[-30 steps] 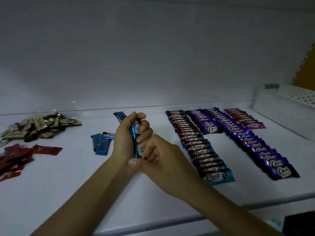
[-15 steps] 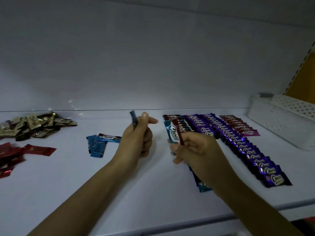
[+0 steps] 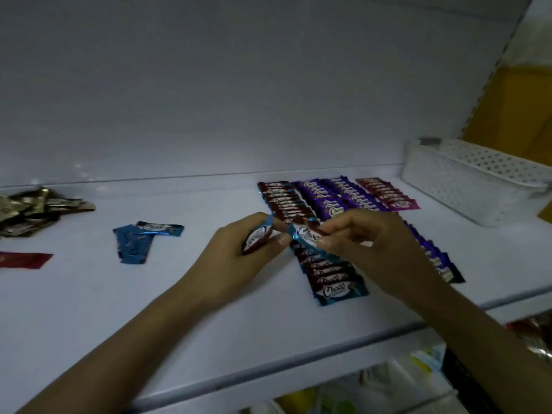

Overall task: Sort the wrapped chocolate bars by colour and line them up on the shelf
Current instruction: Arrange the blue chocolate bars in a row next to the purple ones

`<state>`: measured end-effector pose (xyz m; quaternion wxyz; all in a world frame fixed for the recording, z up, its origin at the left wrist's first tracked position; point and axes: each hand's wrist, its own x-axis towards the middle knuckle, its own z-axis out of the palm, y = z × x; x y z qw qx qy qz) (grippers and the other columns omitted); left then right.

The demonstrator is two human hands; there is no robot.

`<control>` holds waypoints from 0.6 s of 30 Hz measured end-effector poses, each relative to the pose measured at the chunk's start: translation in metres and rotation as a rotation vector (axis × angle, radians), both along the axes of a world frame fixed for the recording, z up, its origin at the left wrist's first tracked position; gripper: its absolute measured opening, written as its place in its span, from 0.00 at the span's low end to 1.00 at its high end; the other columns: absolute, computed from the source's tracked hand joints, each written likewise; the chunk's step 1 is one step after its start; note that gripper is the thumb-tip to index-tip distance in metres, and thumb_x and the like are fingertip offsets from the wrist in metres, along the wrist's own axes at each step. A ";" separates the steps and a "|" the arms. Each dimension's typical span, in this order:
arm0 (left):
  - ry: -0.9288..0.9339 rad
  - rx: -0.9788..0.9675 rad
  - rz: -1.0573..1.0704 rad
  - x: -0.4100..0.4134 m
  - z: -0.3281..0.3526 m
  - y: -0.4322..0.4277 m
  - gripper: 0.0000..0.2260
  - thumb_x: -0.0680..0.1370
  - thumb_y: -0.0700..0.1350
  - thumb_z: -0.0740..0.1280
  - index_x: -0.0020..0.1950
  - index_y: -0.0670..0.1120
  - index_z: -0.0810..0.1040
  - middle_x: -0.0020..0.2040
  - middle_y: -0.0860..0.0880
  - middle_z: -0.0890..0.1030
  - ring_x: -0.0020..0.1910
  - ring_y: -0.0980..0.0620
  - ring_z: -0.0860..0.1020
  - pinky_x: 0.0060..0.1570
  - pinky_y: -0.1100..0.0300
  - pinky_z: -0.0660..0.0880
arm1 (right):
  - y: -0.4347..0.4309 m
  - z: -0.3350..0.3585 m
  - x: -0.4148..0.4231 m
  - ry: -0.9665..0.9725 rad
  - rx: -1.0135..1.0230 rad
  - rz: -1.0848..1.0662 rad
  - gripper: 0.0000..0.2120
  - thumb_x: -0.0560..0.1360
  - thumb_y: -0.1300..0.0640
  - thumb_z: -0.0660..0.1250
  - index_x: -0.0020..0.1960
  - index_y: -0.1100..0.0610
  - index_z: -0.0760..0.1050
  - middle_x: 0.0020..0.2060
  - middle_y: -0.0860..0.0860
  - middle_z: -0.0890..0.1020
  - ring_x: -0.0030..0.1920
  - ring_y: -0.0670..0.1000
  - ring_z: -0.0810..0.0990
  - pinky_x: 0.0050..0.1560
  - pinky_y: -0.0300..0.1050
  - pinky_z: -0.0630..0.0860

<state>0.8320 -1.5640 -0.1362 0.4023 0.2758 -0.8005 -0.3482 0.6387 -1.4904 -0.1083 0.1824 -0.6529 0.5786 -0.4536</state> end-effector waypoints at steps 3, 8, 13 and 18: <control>-0.014 0.071 0.003 -0.001 -0.003 0.000 0.14 0.75 0.60 0.62 0.48 0.53 0.79 0.43 0.60 0.82 0.42 0.63 0.78 0.41 0.68 0.72 | 0.017 0.003 -0.028 0.186 0.108 0.046 0.06 0.68 0.56 0.74 0.40 0.44 0.81 0.37 0.41 0.84 0.41 0.40 0.81 0.42 0.29 0.73; -0.047 0.064 0.030 -0.004 -0.007 0.001 0.20 0.74 0.61 0.57 0.48 0.49 0.79 0.38 0.57 0.79 0.37 0.61 0.74 0.37 0.70 0.68 | 0.032 -0.006 -0.041 0.270 0.226 0.113 0.06 0.63 0.51 0.75 0.41 0.48 0.85 0.37 0.44 0.80 0.42 0.41 0.78 0.45 0.34 0.73; -0.046 0.062 0.058 -0.003 -0.008 0.001 0.23 0.73 0.62 0.56 0.48 0.45 0.79 0.32 0.58 0.74 0.31 0.61 0.69 0.32 0.71 0.65 | 0.029 -0.008 -0.035 0.351 0.177 0.087 0.06 0.65 0.54 0.77 0.39 0.44 0.83 0.37 0.41 0.77 0.44 0.39 0.74 0.48 0.33 0.69; -0.045 0.059 0.058 -0.002 -0.007 0.000 0.19 0.75 0.61 0.57 0.47 0.49 0.79 0.34 0.51 0.75 0.32 0.60 0.70 0.34 0.70 0.66 | 0.026 -0.008 -0.033 0.447 0.188 0.068 0.03 0.67 0.49 0.75 0.39 0.44 0.82 0.39 0.40 0.76 0.46 0.41 0.73 0.58 0.52 0.68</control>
